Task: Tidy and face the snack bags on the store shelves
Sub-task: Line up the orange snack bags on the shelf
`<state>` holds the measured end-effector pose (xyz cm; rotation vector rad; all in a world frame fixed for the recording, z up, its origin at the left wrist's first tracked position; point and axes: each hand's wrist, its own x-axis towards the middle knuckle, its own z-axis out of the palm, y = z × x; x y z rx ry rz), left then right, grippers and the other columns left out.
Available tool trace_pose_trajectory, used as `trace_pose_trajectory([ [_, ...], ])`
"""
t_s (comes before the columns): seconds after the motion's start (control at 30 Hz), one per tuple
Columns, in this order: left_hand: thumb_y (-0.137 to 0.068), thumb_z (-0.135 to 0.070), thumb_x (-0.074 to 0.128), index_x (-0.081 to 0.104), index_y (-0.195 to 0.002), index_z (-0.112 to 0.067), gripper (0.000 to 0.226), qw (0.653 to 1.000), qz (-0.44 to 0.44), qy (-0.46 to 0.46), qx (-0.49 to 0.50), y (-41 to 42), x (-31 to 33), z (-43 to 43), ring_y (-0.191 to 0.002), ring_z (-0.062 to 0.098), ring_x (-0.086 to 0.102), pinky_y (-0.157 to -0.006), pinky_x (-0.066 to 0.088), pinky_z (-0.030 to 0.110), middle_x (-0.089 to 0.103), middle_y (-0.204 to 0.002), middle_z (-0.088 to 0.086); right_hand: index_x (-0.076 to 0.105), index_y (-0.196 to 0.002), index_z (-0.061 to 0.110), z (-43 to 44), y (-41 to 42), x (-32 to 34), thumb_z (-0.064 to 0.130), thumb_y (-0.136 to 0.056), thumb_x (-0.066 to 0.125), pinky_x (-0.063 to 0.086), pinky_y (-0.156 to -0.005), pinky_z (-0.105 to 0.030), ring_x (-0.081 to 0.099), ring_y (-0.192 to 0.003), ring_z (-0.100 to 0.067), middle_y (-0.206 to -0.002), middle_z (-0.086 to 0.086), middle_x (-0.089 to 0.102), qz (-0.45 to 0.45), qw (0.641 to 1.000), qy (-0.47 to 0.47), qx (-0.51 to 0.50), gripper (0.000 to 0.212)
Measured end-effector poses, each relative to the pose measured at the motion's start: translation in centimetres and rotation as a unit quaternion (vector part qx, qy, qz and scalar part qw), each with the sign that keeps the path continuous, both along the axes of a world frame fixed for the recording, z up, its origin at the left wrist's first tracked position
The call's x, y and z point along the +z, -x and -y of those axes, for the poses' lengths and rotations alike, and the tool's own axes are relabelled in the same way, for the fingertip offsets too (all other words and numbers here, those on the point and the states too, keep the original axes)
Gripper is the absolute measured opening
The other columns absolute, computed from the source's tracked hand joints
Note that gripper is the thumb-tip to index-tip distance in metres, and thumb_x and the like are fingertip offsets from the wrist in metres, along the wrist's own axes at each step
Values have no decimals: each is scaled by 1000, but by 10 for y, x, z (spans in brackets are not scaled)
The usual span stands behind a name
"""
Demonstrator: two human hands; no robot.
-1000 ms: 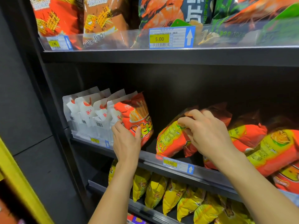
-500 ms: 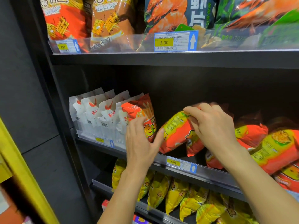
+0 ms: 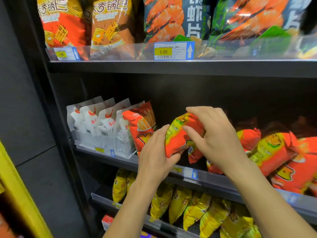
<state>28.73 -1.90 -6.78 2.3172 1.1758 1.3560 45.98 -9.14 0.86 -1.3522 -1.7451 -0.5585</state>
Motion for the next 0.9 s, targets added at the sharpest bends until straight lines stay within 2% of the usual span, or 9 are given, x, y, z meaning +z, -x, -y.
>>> trace_pose_trajectory([
  [0.07, -83, -39, 84, 32, -156, -40, 90, 1000, 26, 10, -11, 6, 5, 7, -130, 4, 50, -102, 56, 40, 47, -146, -19, 62, -138, 21, 10, 3, -1, 43, -99, 65, 42, -101, -22, 51, -123, -13, -132, 6, 62, -58, 998, -12, 34, 44],
  [0.2, -83, -47, 85, 37, -150, -47, 82, 991, 106, 69, -54, 22, 14, 25, -121, 3, 58, -94, 58, 32, 53, -136, -23, 69, -123, 21, 23, 3, -12, 36, -100, 63, 47, -96, -24, 59, -113, -15, -120, 9, 63, -181, 980, -77, 20, 28],
  [0.3, -84, -41, 87, 44, -146, -45, 75, 970, 179, 126, -103, 34, 18, 38, -114, -3, 64, -90, 58, 24, 61, -127, -25, 67, -123, 23, 33, 11, -17, 32, -101, 65, 51, -89, -17, 63, -108, 0, -116, 8, 67, -324, 945, -31, 25, 24],
  [0.37, -85, -38, 88, 50, -143, -43, 70, 948, 225, 179, -135, 42, 21, 46, -112, -1, 68, -93, 61, 30, 67, -125, -22, 62, -129, 23, 39, 22, -24, 41, -96, 66, 51, -90, -11, 61, -105, 14, -117, 13, 67, -400, 914, 44, 52, 37],
  [0.47, -85, -39, 85, 60, -137, -39, 58, 899, 272, 275, -207, 49, 21, 59, -115, 13, 72, -98, 61, 48, 74, -126, -11, 55, -141, 27, 47, 35, -40, 63, -84, 62, 56, -105, -40, 67, -116, -1, -130, 8, 69, -498, 839, 179, 129, 68],
  [0.53, -88, -35, 84, 63, -135, -34, 51, 863, 285, 326, -259, 50, 19, 68, -116, 22, 73, -100, 59, 52, 76, -126, -3, 56, -142, 28, 57, 45, -50, 73, -84, 63, 56, -103, -50, 71, -117, -13, -130, 4, 72, -531, 793, 236, 182, 74],
  [0.63, -88, -29, 78, 64, -137, -26, 51, 825, 302, 370, -302, 50, 10, 81, -117, 27, 73, -97, 60, 46, 76, -127, 4, 64, -135, 26, 74, 59, -61, 77, -83, 65, 56, -100, -48, 73, -114, -22, -124, 0, 76, -544, 780, 238, 199, 73],
  [0.73, -87, -38, 72, 64, -136, -28, 51, 812, 280, 401, -318, 53, 1, 91, -118, 25, 73, -97, 60, 42, 76, -128, 2, 67, -130, 19, 89, 65, -68, 58, -90, 61, 59, -94, -45, 76, -108, -23, -117, -4, 78, -578, 769, 198, 185, 56],
  [0.9, -82, -75, 64, 61, -143, -29, 76, 784, 305, 445, -307, 63, 0, 100, -122, 13, 70, -98, 56, 43, 73, -133, -6, 66, -129, 15, 104, 62, -84, 55, -90, 54, 63, -87, -41, 76, -108, -26, -120, -12, 77, -702, 650, 198, 212, 57],
])
